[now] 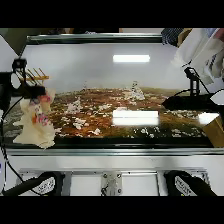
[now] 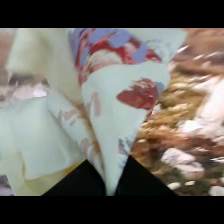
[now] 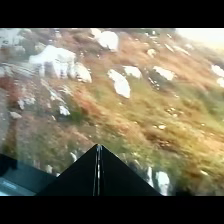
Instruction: Fold the clothes and pants, and hang the long-sleeved shirts on hangers.
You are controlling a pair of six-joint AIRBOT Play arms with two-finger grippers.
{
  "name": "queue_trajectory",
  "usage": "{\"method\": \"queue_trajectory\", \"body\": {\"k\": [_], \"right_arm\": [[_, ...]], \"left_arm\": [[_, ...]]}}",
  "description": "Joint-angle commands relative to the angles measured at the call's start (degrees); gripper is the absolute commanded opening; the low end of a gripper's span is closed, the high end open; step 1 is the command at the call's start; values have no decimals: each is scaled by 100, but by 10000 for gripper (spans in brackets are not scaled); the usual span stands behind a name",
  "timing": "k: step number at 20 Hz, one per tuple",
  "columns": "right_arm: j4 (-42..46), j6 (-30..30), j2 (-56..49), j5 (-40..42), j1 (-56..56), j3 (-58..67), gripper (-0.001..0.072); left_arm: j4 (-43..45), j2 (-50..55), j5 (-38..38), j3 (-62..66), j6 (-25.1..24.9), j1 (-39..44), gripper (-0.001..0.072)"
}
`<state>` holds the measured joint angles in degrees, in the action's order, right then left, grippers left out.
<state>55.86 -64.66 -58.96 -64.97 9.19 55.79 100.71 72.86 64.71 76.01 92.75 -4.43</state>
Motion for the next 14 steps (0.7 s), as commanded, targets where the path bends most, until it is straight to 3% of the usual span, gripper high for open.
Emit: {"method": "queue_trajectory", "body": {"k": [1,5,11,12,13,14], "right_arm": [[-533,0,-4,-39,0,-2,15],[-533,254,15,-94,140,160,11],[-557,-24,286,542,737,684,11],[-557,-24,339,588,780,684,11],[-557,-26,378,601,820,684,12],[-553,-22,409,603,822,684,13]], "left_arm": [[-553,-715,-107,857,-280,1377,9],[-636,-981,-525,973,-968,3126,9],[-640,308,-1027,981,-894,4870,15],[-643,588,-1259,981,-638,5001,198],[-629,833,-1469,984,-337,5084,533],[-632,1064,-1532,1032,-13,5084,653]]}}
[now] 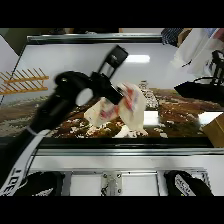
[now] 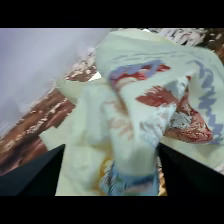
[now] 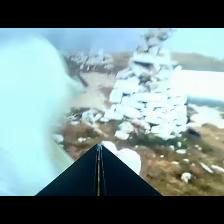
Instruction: Fold the clothes and pants, and hang the long-sleeved shirts on hangers.
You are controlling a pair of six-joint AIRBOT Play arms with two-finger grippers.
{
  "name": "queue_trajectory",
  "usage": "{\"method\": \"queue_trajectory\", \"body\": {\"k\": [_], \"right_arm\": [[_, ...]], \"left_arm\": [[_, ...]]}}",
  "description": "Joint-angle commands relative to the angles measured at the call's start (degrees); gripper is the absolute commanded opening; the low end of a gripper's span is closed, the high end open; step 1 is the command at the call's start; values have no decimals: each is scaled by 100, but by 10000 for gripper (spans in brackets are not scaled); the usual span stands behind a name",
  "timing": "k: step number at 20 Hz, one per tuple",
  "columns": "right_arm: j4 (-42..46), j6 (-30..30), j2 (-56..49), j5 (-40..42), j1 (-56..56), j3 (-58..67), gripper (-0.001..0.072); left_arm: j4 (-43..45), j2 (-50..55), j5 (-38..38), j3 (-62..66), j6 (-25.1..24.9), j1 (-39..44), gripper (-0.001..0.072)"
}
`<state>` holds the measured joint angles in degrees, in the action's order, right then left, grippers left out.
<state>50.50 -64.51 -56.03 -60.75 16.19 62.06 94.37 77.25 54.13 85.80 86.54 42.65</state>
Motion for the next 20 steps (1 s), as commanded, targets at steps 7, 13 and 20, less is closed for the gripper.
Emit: {"method": "queue_trajectory", "body": {"k": [7,13,20], "right_arm": [[-20,-39,133,138,120,57,21],[-20,-37,129,-72,109,50,21],[-20,-37,-70,-120,109,46,21]], "left_arm": [[-304,1038,275,184,1248,-1655,652],[-3560,1593,-87,-1154,214,-3307,650],[-4483,2452,-684,-1029,-98,-2782,651]]}}
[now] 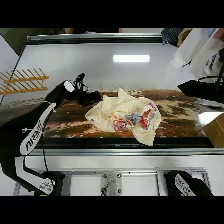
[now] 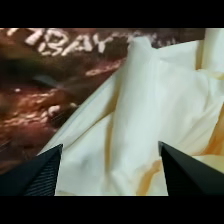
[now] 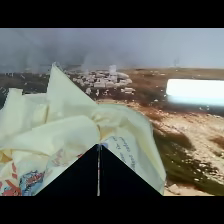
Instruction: Fold the clothes and pants, and hang the long-sleeved shirts on hangers.
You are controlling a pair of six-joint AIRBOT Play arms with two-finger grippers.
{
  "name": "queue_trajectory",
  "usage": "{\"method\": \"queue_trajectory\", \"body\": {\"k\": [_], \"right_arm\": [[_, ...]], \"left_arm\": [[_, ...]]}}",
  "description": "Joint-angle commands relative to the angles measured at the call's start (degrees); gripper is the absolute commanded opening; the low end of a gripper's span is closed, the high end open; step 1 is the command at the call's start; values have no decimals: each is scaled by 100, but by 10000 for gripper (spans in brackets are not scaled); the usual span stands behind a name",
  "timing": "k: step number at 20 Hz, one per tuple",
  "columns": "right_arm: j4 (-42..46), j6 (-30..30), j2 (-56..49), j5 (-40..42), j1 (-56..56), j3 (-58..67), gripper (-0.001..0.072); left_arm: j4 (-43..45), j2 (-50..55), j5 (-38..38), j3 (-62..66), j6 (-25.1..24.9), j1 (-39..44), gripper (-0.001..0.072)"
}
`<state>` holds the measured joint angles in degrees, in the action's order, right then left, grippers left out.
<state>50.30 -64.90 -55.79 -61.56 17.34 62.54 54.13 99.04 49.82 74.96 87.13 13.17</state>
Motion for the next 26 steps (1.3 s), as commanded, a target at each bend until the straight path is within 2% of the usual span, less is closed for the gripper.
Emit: {"method": "queue_trajectory", "body": {"k": [1,3,4,5,7,8,9,10,11,13,16,22,23,25,26], "right_arm": [[0,2,-160,-52,-7,-7,20],[24,2,-341,-173,-7,-17,20],[79,2,-444,-245,-7,-22,21],[212,0,-546,-299,-7,-42,21],[682,-87,-763,-319,2,-168,22],[955,-256,-872,-321,4,-260,28],[1261,-525,-1016,-319,4,-374,246],[1462,-699,-1180,-297,4,-492,574],[1609,-879,-1399,-205,4,-612,645],[1550,-962,-1895,33,-2,-719,645],[887,-1012,-2706,247,-42,-719,645],[728,-1010,-3237,634,-645,-717,643],[732,-1010,-3237,737,-754,-717,604],[743,-990,-3237,874,-901,-717,281],[750,-988,-3235,927,-935,-715,200]], "left_arm": [[-459,389,-199,221,-168,269,651],[-439,647,-74,619,-168,444,651],[-398,750,-44,778,-166,516,598],[-313,839,-39,901,-151,566,450],[-273,916,-22,1008,-83,562,12],[-269,909,7,1045,-70,522,9],[-269,901,109,1110,-74,468,9],[-269,894,216,1174,-76,409,9],[-267,892,343,1252,-79,358,9],[-262,887,533,1394,-83,299,9],[-258,887,728,1604,-85,243,9],[-256,887,857,1849,-83,243,9],[-254,885,881,1875,-83,236,9],[-236,866,931,1893,-83,225,9],[-153,833,970,1893,-76,225,9]]}}
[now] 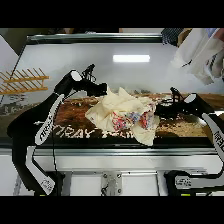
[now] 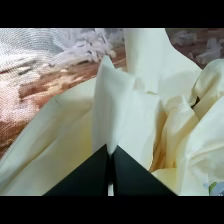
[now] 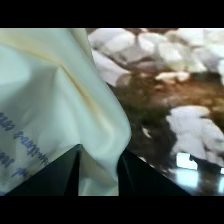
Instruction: Fold the clothes and pants, and hang the long-sleeved shirts on hangers.
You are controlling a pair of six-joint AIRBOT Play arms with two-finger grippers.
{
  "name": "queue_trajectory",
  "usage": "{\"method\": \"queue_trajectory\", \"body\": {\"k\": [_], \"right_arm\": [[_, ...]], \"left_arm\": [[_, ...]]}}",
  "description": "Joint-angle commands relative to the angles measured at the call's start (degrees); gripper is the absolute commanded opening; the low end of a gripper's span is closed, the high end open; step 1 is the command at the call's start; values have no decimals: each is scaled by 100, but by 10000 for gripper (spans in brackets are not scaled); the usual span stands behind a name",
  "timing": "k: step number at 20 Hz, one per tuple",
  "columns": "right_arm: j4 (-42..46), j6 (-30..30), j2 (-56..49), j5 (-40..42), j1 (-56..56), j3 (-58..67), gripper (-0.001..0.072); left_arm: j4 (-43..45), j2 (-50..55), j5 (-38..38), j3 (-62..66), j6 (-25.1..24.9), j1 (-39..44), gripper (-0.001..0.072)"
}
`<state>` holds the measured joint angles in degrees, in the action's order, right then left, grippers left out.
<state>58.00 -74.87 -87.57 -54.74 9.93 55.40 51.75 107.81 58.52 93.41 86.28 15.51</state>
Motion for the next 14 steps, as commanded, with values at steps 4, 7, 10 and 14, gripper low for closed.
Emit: {"method": "queue_trajectory", "body": {"k": [4,7,10,14], "right_arm": [[140,157,426,216,-81,411,10],[520,208,1510,-304,0,1515,9],[588,280,2848,-726,-2,2487,9],[654,-173,4389,-719,-2,2761,9]], "left_arm": [[1176,-813,151,90,186,-127,8],[1530,-2011,492,787,179,-398,8],[1534,-3351,772,1600,179,-507,9],[1628,-4990,584,2201,181,-503,8]]}}
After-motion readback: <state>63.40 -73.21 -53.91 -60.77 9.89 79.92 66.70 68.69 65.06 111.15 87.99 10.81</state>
